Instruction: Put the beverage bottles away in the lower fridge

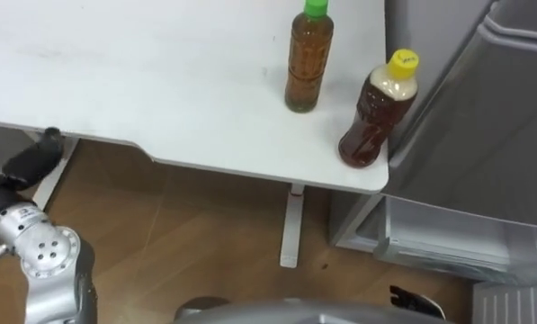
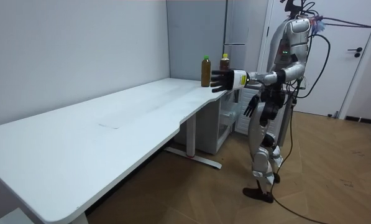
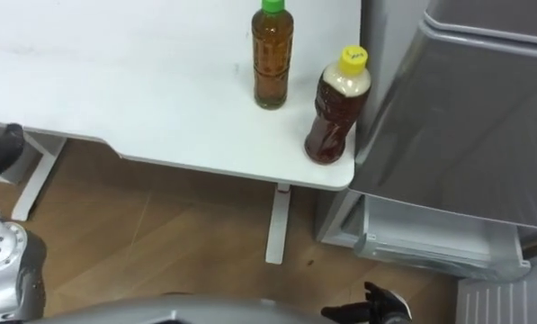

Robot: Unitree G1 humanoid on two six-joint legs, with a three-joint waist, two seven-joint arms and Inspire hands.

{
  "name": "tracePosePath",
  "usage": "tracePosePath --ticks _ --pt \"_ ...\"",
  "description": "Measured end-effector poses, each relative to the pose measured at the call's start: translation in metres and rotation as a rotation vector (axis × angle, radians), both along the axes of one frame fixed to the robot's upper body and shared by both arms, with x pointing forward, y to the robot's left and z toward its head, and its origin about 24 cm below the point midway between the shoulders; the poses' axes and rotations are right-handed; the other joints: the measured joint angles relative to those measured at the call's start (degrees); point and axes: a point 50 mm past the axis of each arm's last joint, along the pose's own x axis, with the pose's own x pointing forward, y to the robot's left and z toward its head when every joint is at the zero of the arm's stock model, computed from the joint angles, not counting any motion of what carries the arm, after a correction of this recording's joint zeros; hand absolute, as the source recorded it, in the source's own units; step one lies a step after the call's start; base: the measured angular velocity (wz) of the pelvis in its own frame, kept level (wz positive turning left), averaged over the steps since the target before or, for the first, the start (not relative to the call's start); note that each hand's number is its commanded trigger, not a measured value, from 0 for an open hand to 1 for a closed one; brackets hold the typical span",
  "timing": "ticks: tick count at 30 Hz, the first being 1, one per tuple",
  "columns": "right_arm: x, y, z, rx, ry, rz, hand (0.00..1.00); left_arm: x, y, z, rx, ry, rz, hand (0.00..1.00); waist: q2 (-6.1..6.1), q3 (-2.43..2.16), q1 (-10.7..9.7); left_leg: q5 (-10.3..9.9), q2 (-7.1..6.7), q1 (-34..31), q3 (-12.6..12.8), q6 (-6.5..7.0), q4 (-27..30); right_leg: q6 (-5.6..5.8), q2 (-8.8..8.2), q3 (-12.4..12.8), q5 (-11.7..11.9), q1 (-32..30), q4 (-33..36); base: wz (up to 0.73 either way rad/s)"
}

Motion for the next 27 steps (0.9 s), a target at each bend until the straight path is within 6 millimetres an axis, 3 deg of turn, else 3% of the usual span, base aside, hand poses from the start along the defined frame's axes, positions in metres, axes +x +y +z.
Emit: tracePosePath --ticks 6,15,22,27 --pt "0.002 0.003 0.0 0.038 -0.004 -0.008 0.0 0.018 -0.031 0.043 0.031 -0.188 -0.252 0.0 -0.73 0.38 -1.3 0.0 0.0 -0.5 0.2 0.0 0.1 0.0 0.07 0.0 0.0 0.0 0.0 0.02" --pt "0.008 0.005 -0.001 0.04 -0.011 -0.01 0.0 0.034 -0.073 0.063 -0.031 -0.303 -0.646 0.0 -1.14 0.28 -3.3 0.0 0.39 -1.1 1.6 0.0 0.3 -0.1 0.26 2.0 0.1 -1.2 0.2 -0.08" --pt "0.009 0.006 -0.001 0.048 -0.014 -0.038 0.0 0.039 -0.082 0.07 -0.025 -0.328 -0.794 0.0 -1.25 0.38 -4.4 0.0 0.58 -0.7 2.7 -0.01 0.1 -0.13 0.27 3.4 0.1 -1.9 0.2 -0.1" --pt "0.011 0.006 -0.001 0.051 -0.025 -0.037 0.0 0.04 -0.091 0.093 -0.001 -0.436 -0.897 0.0 -0.86 0.64 -4.7 0.0 0.65 -0.8 2.8 0.0 0.1 -0.13 0.3 3.5 0.1 -2.1 0.2 -0.01"
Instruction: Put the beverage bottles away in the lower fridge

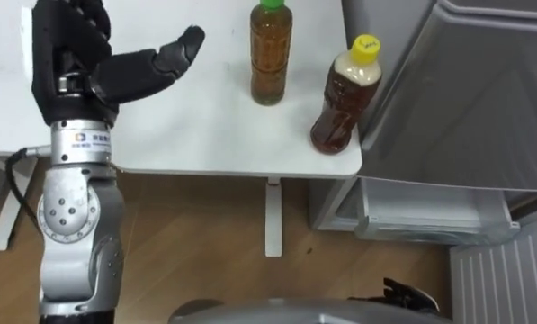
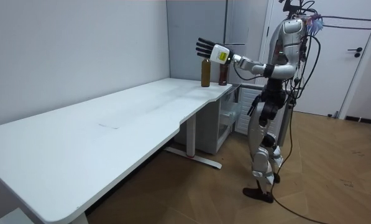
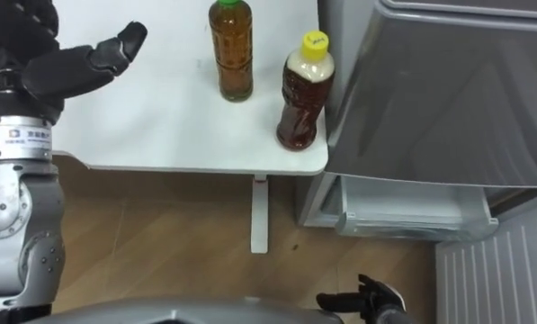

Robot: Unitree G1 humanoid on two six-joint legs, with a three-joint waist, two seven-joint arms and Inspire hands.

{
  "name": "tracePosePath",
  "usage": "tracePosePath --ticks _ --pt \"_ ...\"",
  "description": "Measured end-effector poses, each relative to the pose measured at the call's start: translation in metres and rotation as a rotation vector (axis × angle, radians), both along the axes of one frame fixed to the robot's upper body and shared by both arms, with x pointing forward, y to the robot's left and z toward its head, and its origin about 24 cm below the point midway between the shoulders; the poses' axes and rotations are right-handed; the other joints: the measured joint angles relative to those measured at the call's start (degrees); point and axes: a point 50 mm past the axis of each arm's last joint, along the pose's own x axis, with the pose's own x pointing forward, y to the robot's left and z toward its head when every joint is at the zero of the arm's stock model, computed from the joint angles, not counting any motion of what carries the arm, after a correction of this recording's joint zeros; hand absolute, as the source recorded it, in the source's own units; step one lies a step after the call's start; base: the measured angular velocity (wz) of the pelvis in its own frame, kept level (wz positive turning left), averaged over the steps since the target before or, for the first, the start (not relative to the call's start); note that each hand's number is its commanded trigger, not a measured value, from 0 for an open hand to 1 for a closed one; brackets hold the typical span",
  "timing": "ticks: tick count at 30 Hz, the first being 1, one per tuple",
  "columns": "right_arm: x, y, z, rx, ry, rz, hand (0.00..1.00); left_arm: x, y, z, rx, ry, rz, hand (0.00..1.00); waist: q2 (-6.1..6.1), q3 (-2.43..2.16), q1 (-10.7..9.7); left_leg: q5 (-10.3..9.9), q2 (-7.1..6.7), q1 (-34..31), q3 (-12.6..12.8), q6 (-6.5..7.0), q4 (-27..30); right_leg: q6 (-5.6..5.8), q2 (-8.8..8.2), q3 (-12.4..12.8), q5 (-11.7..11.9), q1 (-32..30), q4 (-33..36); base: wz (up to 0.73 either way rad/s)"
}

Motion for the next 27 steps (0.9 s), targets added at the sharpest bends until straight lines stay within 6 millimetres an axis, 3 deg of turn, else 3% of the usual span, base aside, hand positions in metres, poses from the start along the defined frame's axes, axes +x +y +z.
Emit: tracePosePath --ticks 3,10,18,27 --pt "0.0 0.0 0.0 0.0 -0.001 0.002 0.0 0.0 -0.006 0.01 0.007 -0.053 -0.061 0.0 0.38 0.01 -0.1 0.0 0.04 0.1 0.1 0.0 0.0 0.0 0.03 0.2 0.0 0.0 0.1 0.0" --pt "0.007 0.0 0.001 -0.017 -0.006 0.015 0.0 0.002 -0.02 0.009 0.029 -0.043 -0.161 0.0 1.16 -0.1 -1.2 0.0 0.13 -0.1 0.1 0.0 -0.1 0.0 0.04 1.0 0.0 -0.8 0.8 -0.03" --pt "0.014 0.003 0.001 -0.022 -0.012 0.054 0.0 0.003 -0.041 0.006 0.049 -0.016 -0.305 0.0 0.55 -0.04 -2.5 0.0 0.2 -0.4 1.0 0.01 -0.1 0.0 0.03 1.7 0.0 -1.0 0.8 -0.03" --pt "0.016 0.006 0.0 -0.007 -0.011 0.058 0.0 0.003 -0.049 0.003 0.076 0.009 -0.38 0.0 -0.08 -0.11 -3.4 0.0 0.21 -0.2 1.5 0.01 -0.1 -0.05 0.02 2.9 0.0 -1.5 0.8 -0.05"
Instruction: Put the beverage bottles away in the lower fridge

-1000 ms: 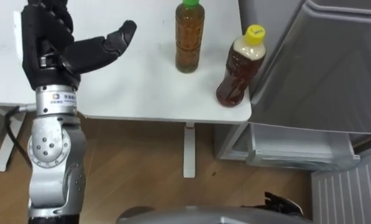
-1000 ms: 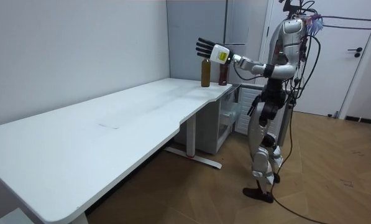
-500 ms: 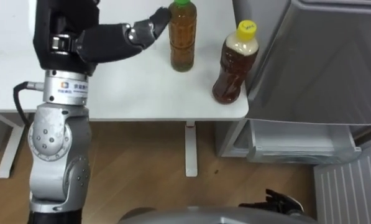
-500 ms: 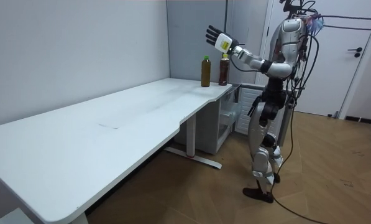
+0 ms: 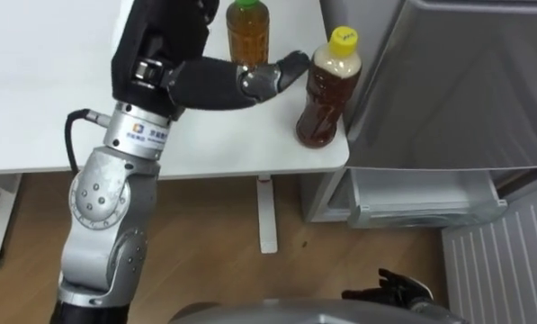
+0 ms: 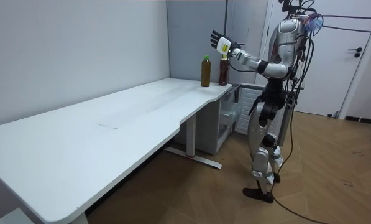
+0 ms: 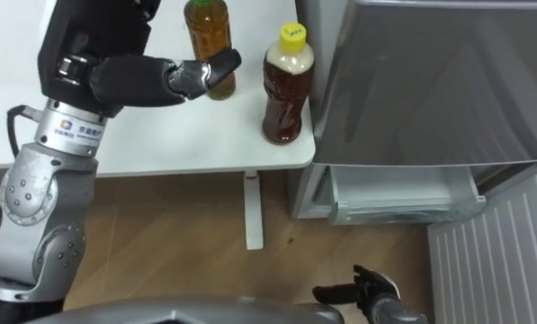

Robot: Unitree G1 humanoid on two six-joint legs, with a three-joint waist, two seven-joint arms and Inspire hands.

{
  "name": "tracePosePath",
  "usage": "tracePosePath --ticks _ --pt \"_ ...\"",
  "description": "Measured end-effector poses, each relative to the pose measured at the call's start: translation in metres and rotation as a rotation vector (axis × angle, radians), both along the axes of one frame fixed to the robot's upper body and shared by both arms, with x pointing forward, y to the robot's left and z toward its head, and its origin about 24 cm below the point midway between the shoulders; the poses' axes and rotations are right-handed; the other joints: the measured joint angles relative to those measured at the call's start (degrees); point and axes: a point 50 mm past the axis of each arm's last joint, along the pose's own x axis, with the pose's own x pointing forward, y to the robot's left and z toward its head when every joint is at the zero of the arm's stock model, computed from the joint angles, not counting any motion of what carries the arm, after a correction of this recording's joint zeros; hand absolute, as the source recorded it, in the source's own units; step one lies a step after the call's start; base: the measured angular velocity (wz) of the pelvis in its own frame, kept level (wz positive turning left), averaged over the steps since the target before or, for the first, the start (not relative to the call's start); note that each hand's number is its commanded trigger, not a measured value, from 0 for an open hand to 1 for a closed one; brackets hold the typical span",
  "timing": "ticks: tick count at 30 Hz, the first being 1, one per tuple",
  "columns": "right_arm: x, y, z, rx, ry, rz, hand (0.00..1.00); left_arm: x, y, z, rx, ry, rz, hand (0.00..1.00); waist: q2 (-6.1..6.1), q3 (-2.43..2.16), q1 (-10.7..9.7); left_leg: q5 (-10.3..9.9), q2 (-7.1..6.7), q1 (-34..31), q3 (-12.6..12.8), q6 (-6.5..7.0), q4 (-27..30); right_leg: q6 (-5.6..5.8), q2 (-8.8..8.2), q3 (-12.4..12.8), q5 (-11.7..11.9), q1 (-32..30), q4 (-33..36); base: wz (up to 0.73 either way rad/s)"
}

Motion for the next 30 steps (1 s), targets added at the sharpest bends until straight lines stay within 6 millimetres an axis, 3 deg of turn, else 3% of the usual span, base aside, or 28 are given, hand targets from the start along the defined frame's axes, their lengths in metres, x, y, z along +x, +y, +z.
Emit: tracePosePath --ticks 10,14,23,30 --pt "0.002 0.001 0.0 0.002 -0.006 0.008 0.0 0.0 -0.007 -0.004 0.007 0.027 -0.039 0.0 0.15 0.14 -0.7 0.0 0.34 0.7 1.3 0.0 -0.1 -0.11 0.17 1.6 0.1 -0.1 0.3 -0.07" --pt "0.004 0.0 0.001 0.002 -0.01 0.008 0.0 0.0 -0.009 -0.006 0.019 0.04 -0.066 0.0 0.42 0.45 -0.8 -0.1 0.73 0.7 1.5 0.02 -0.2 -0.19 0.45 2.3 0.1 -0.4 1.0 -0.07" --pt "0.004 -0.002 0.001 -0.002 -0.01 0.0 0.0 0.0 -0.012 -0.012 0.042 0.07 -0.121 0.0 1.19 0.16 -1.3 -0.1 0.99 0.9 1.7 -0.05 -0.2 -0.42 0.78 3.0 0.3 -0.3 0.9 -0.01" --pt "0.005 -0.002 0.001 0.007 -0.013 -0.016 0.0 0.0 -0.014 -0.015 0.056 0.078 -0.15 0.0 1.04 0.25 -2.3 -0.1 1.03 1.4 2.8 -0.04 -0.5 -0.44 0.8 4.2 0.3 -0.4 1.0 -0.07"
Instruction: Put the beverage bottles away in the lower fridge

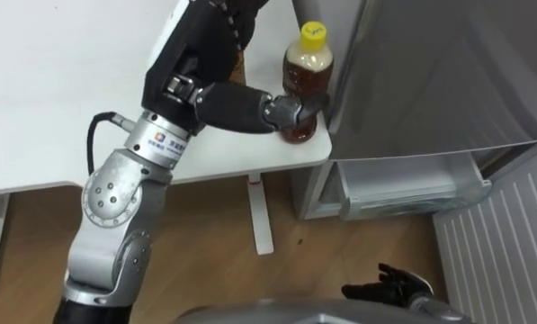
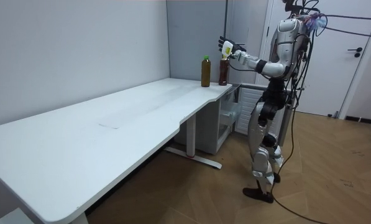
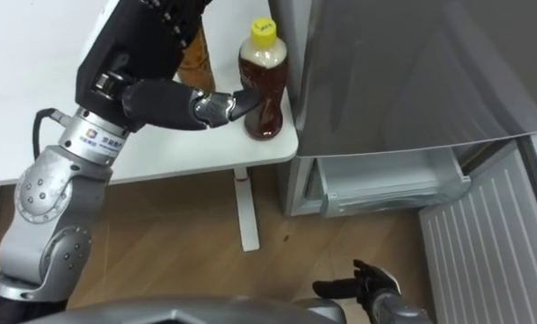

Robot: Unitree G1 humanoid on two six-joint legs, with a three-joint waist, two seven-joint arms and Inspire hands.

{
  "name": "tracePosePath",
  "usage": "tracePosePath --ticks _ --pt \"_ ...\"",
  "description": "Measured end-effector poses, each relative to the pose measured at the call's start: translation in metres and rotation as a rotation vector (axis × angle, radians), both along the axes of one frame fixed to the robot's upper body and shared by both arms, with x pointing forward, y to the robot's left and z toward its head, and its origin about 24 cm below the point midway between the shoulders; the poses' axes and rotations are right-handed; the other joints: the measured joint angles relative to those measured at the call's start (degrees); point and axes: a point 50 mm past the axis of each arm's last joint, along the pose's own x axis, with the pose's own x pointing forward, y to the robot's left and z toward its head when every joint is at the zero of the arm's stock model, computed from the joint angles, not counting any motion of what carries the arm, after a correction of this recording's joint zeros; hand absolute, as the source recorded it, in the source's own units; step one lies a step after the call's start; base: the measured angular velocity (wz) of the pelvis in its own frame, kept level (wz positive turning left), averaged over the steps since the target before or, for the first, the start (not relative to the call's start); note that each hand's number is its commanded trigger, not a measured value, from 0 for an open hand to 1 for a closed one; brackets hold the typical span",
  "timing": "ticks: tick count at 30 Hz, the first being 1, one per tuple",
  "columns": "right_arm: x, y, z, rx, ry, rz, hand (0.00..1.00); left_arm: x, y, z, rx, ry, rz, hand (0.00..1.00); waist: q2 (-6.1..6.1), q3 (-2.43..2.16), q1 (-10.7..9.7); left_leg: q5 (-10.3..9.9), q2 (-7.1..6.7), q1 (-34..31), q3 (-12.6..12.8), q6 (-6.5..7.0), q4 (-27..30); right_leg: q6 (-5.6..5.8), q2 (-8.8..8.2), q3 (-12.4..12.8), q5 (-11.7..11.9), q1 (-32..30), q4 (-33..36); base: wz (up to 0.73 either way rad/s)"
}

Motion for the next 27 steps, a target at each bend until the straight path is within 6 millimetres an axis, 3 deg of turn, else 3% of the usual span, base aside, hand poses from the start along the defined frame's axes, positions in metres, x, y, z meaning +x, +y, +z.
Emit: tracePosePath --ticks 9,27 --pt "0.0 0.0 0.0 0.002 0.021 -0.004 0.0 0.001 -0.007 -0.017 0.026 0.101 -0.048 0.0 -0.14 0.04 -0.1 0.0 -0.02 0.9 0.6 0.0 -0.7 0.01 0.09 1.4 0.0 0.0 0.0 -0.04" --pt "0.0 -0.001 0.0 0.01 0.026 -0.01 0.0 0.003 -0.006 -0.025 0.034 0.141 -0.04 0.0 0.01 0.14 -0.5 0.0 0.03 1.4 1.8 0.0 -1.1 0.01 0.13 2.4 0.0 0.0 0.0 -0.02"
